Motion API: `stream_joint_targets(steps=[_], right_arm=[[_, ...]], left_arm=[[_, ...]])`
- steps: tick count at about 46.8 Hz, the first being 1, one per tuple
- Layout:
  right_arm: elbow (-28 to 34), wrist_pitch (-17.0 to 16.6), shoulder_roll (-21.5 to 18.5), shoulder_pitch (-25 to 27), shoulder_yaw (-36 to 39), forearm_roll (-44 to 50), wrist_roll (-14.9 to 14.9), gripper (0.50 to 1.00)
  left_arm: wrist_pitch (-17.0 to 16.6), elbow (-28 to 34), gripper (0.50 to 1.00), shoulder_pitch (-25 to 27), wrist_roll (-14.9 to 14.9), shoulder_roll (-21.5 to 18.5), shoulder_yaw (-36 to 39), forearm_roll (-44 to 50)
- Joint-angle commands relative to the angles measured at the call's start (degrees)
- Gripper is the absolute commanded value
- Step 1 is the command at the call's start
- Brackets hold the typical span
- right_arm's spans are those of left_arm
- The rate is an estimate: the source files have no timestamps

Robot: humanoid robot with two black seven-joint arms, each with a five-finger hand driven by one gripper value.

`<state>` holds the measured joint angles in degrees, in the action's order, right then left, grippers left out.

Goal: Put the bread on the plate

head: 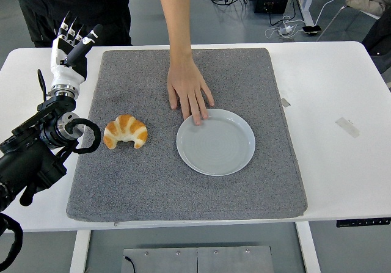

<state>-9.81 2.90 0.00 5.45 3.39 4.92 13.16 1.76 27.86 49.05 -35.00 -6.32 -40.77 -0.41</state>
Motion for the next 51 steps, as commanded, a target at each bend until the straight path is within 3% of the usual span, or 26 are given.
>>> stream_joint_targets(steps=[1, 51], right_arm=[[-0.03, 0.0, 0.0, 0.0, 0.03, 0.0, 0.02, 1.0], [-0.03, 0.0, 0.0, 0.0, 0.03, 0.0, -0.07, 1.0]], left_arm=[[0.0, 0.0, 0.974, 0.0, 0.0, 0.08, 0.08, -0.03], [0.53, 0.97, 0.972, 0.52, 0.0, -0.01, 0.26, 0.59]])
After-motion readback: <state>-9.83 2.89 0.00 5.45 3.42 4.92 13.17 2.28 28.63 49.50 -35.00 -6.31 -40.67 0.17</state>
